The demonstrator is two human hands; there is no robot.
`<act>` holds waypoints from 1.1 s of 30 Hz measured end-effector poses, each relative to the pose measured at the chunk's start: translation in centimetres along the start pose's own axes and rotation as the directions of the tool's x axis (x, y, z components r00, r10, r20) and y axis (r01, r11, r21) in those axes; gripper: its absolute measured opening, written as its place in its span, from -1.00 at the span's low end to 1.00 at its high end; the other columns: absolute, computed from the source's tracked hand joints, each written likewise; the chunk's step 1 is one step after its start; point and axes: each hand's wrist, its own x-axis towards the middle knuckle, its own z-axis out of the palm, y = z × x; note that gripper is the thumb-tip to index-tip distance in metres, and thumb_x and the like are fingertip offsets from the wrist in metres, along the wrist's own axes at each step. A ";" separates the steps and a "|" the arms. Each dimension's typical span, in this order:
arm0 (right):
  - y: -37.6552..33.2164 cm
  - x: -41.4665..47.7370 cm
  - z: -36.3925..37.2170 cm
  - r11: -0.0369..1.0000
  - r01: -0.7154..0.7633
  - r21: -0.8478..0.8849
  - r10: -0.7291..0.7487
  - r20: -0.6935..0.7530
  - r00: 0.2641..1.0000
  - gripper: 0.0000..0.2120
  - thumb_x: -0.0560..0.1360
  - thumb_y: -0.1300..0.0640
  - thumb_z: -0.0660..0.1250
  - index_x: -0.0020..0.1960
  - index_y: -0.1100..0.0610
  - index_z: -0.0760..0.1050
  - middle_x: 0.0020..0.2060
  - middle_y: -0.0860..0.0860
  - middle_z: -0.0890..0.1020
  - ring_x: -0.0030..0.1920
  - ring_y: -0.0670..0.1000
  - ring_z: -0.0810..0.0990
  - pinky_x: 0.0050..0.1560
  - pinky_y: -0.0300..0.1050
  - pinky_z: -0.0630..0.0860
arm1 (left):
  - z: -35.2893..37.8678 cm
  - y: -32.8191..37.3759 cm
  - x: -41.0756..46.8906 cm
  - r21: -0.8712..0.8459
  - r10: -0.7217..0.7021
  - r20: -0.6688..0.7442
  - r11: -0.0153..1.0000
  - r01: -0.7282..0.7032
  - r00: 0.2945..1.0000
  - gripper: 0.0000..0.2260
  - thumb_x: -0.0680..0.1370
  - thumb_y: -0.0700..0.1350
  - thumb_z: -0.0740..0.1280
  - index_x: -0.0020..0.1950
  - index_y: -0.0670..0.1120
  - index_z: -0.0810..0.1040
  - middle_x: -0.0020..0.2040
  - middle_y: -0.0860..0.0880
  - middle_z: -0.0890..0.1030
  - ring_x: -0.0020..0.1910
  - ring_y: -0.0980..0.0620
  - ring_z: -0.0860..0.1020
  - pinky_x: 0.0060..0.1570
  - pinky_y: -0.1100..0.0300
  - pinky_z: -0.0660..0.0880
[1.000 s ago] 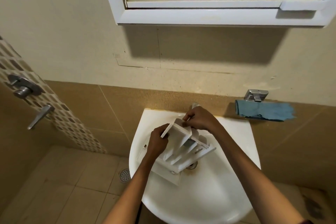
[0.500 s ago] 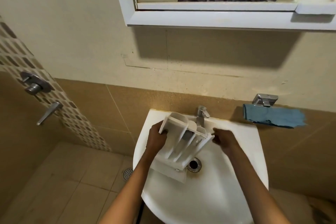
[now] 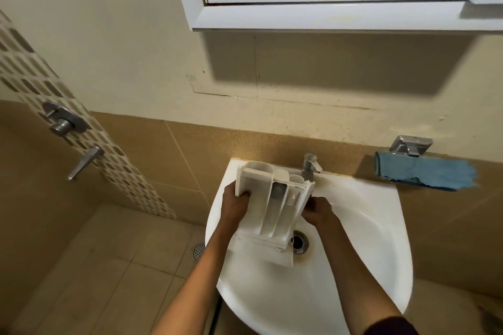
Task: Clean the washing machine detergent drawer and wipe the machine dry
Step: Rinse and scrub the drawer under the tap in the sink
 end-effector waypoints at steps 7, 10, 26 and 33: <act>-2.0 -6.8 -1.0 0.977 -0.099 0.189 0.060 0.202 0.978 -0.80 0.34 0.42 0.19 -0.31 0.16 0.27 -0.58 0.08 0.44 -0.36 -0.03 0.27 -0.37 -0.29 0.27 | 0.6 -0.1 0.5 -0.109 -0.090 -0.103 0.991 0.079 0.991 -0.74 0.44 -0.44 0.12 -0.13 -0.14 0.49 -0.33 -0.01 0.46 -0.31 0.03 0.41 -0.34 0.21 0.34; -4.0 -10.9 0.2 0.995 -0.026 -0.100 0.051 0.266 0.963 -0.83 0.43 0.42 0.14 -0.26 0.23 0.40 -0.45 0.10 0.51 -0.38 0.01 0.45 -0.50 -0.27 0.46 | 0.9 -0.1 0.6 -0.203 -0.175 -0.144 0.969 0.144 0.974 -0.70 0.44 -0.43 0.10 0.07 -0.26 0.51 -0.33 -0.02 0.45 -0.36 0.06 0.39 -0.40 0.24 0.34; 4.6 -10.9 1.9 0.164 0.312 -0.936 -0.638 0.141 0.757 -0.57 0.41 0.02 0.41 0.16 0.19 0.36 0.11 0.12 0.46 0.19 0.14 0.42 0.12 -0.01 0.37 | 2.3 0.1 -0.5 -0.301 -0.245 -0.161 0.935 0.189 0.956 -0.53 0.43 -0.43 0.06 0.27 -0.18 0.47 0.08 -0.25 0.58 0.08 -0.24 0.54 -0.06 0.07 0.49; 5.8 -8.2 3.0 0.388 0.195 -0.901 -0.534 -0.047 0.844 -0.22 0.29 -0.16 0.48 0.29 0.22 0.24 0.23 0.17 0.37 0.30 0.21 0.32 0.26 0.15 0.30 | 2.3 0.5 -1.0 -0.313 -0.221 -0.182 0.937 0.156 0.958 -0.52 0.42 -0.43 0.05 0.24 -0.13 0.49 0.00 -0.15 0.57 0.02 -0.13 0.53 -0.11 0.12 0.47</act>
